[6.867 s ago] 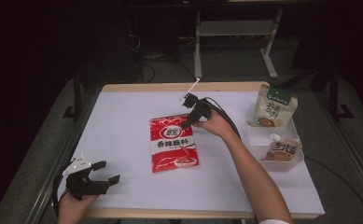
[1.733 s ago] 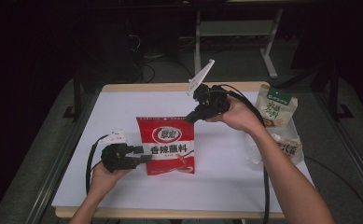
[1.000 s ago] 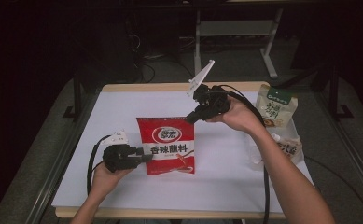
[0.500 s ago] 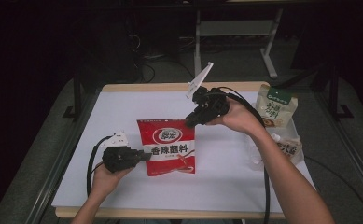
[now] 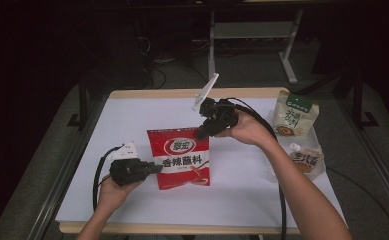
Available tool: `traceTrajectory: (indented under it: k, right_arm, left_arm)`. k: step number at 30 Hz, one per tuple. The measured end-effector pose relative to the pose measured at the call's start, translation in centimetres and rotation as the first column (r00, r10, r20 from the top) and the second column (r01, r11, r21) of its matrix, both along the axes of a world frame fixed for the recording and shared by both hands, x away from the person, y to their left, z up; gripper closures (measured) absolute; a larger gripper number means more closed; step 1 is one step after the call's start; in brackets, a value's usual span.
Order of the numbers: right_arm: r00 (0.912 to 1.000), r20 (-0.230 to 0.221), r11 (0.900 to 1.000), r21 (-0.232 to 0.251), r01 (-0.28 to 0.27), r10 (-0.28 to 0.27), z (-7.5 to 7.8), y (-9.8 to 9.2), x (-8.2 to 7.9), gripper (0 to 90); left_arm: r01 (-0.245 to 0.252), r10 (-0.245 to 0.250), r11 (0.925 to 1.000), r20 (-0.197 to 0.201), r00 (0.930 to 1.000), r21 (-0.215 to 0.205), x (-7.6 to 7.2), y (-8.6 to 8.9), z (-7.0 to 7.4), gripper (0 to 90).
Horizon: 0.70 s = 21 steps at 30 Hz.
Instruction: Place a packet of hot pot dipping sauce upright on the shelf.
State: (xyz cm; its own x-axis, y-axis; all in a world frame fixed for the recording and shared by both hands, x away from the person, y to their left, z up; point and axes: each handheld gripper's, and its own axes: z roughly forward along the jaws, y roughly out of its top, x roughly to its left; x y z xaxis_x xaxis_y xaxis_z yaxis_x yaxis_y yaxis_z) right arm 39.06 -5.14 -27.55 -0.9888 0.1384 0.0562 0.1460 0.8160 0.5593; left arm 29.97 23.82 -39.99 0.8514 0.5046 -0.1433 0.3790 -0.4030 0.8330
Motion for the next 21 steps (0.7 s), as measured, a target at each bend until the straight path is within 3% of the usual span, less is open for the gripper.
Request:
traceTrajectory:
  k: [7,11,21]
  right_arm:
    - [0.9997,-0.022,0.999,0.051,0.013,-0.012,-0.1,-0.5,0.0,88.3]
    - [0.9996,-0.023,0.998,0.053,0.018,-0.017,-0.1,-0.6,-0.1,89.1]
    - [0.9995,-0.018,0.996,0.089,0.028,-0.027,0.1,-1.4,-0.7,89.5]
  left_arm:
    - [0.0,0.0,1.0,0.004,1.0,0.001,0.0,0.0,0.0,82.8]
    - [-0.005,0.005,1.0,0.006,1.0,0.003,-0.1,-0.1,0.0,80.7]
    - [-0.01,0.009,0.9995,0.014,0.9999,0.029,-0.3,-0.3,0.1,67.7]
